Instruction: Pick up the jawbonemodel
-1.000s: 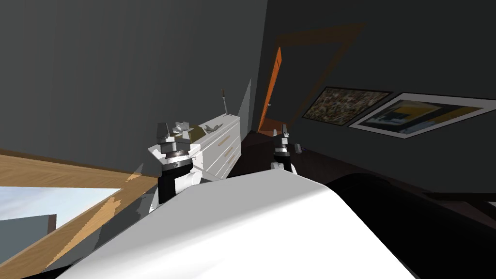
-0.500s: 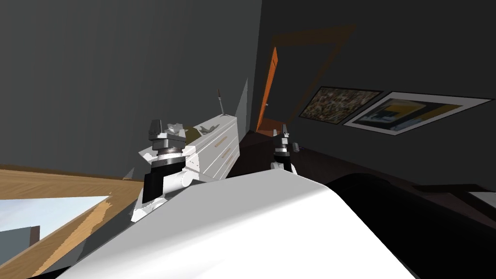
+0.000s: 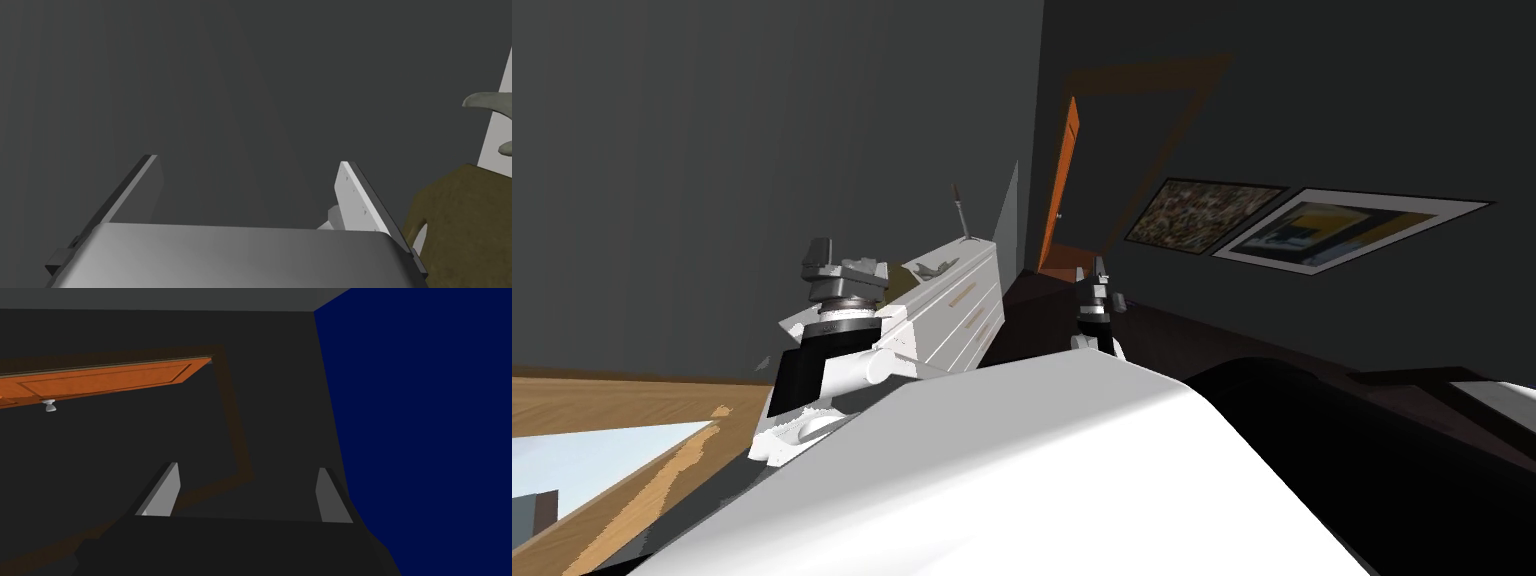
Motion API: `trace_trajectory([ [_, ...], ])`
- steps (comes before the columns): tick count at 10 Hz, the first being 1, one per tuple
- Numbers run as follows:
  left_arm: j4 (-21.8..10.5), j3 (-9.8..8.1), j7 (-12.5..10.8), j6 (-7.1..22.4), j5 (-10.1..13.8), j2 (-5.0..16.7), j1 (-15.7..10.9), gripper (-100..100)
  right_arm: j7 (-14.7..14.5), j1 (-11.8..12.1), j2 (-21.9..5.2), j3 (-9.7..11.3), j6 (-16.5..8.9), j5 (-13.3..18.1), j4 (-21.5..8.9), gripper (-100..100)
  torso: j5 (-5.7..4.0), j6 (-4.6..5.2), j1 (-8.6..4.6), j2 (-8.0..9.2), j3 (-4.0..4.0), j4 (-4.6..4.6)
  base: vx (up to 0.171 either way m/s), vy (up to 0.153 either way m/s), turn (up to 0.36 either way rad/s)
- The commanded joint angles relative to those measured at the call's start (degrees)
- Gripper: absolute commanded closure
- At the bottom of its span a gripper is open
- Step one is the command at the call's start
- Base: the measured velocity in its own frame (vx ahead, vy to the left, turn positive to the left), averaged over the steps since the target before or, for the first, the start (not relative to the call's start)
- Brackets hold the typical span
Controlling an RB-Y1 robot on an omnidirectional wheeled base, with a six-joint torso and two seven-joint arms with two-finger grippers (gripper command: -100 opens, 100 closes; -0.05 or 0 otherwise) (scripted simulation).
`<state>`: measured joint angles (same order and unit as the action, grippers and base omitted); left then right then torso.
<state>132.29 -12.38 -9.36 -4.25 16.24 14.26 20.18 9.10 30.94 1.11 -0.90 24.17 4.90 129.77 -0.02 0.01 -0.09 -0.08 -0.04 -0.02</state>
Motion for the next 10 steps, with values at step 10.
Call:
trace_trajectory([
  [10,0.5,-6.96,-8.9,16.8,10.4,8.8,-5.5,-100,0.0,0.0,0.0,0.0,0.0,0.0,0.0,0,0.01,-0.01,0.02,0.00,0.00,0.00,0.025,-0.028,-0.031],
])
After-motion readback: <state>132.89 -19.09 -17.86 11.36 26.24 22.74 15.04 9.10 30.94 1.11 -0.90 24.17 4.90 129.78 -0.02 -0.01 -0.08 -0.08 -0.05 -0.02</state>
